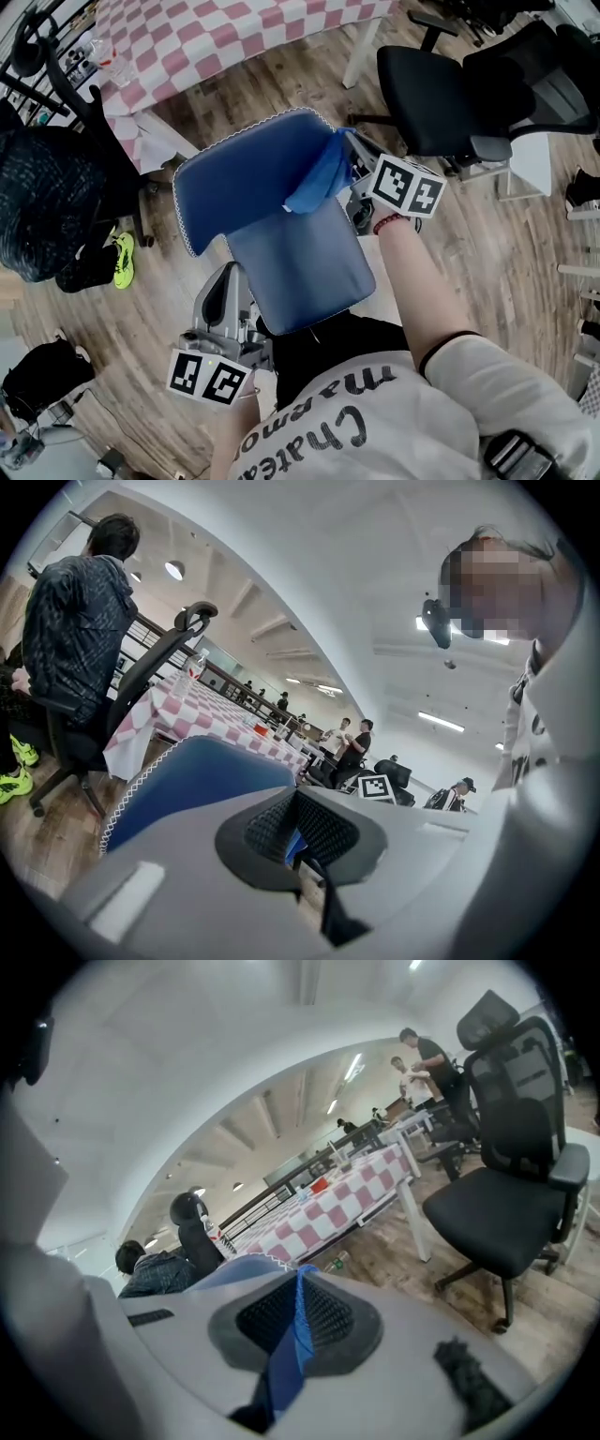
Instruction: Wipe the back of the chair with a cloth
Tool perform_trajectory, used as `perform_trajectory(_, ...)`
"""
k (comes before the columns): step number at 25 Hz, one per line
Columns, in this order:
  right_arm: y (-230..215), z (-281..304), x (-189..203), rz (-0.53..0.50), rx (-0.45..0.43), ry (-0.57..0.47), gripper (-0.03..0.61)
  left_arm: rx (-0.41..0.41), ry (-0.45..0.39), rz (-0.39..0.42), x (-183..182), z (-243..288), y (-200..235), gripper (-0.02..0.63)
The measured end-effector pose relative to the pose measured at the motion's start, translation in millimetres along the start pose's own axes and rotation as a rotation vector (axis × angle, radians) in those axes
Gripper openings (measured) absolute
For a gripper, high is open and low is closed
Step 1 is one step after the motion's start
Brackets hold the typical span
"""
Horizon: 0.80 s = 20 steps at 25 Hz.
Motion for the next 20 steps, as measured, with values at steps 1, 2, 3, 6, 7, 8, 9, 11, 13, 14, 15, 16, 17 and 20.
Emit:
perform_trajectory(1,-1.2,-3.8,-0.7,0.007,0.018,-0.012,0.026,0.010,0.005,-0.001,-0.6,0.2,2.1,0.005)
perform_trajectory(2,-0.7,-7.1,-0.5,0.007,0.032,-0.020,0.026,0.019,0.009,-0.001,-1.9,-0.2,4.4,0.005)
perform_trajectory(3,0.8,-10.1,0.9,0.008,0.044,-0.025,0.026,0.028,0.012,-0.001,-4.1,-1.0,6.7,0.005)
perform_trajectory(6,11.3,-16.1,9.4,0.017,0.062,-0.032,0.026,0.057,0.025,0.001,-13.1,-4.2,13.3,0.005)
perform_trajectory(7,17.8,-16.2,13.3,0.019,0.060,-0.034,0.026,0.068,0.033,0.004,-16.0,-6.0,15.7,0.005)
perform_trajectory(8,26.1,-15.5,18.2,0.020,0.055,-0.035,0.026,0.078,0.044,0.008,-18.6,-8.6,18.8,0.005)
perform_trajectory(9,36.0,-13.9,24.7,0.018,0.045,-0.033,0.026,0.085,0.056,0.014,-21.0,-12.2,22.8,0.005)
perform_trajectory(11,59.5,-8.4,41.6,0.007,0.019,-0.017,0.026,0.094,0.079,0.023,-26.1,-21.8,33.7,0.005)
perform_trajectory(13,84.7,-1.2,61.5,-0.002,-0.010,0.003,0.026,0.100,0.100,0.029,-30.8,-32.2,46.6,0.005)
perform_trajectory(14,96.7,2.0,72.3,-0.002,-0.025,0.013,0.026,0.104,0.111,0.032,-32.7,-37.2,52.8,0.005)
perform_trajectory(15,108.5,5.0,82.6,-0.004,-0.039,0.023,0.026,0.109,0.122,0.036,-34.7,-41.7,58.8,0.005)
perform_trajectory(16,119.9,7.9,92.0,-0.005,-0.052,0.032,0.026,0.114,0.132,0.040,-37.1,-45.7,64.6,0.005)
perform_trajectory(17,130.5,10.6,100.6,-0.004,-0.061,0.040,0.026,0.120,0.140,0.043,-39.9,-49.0,70.2,0.005)
perform_trajectory(20,159.3,18.4,121.8,0.003,-0.082,0.058,0.026,0.142,0.157,0.049,-49.0,-57.2,86.6,0.005)
Point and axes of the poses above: the fingertips, and each gripper's own axes: z forward along the fingers, y to its left, x out of its underside, the point moved 6 cm from there along -z, backward along the fingers, and after that the axes turned 8 degrees about -y, right-handed, at the moved point
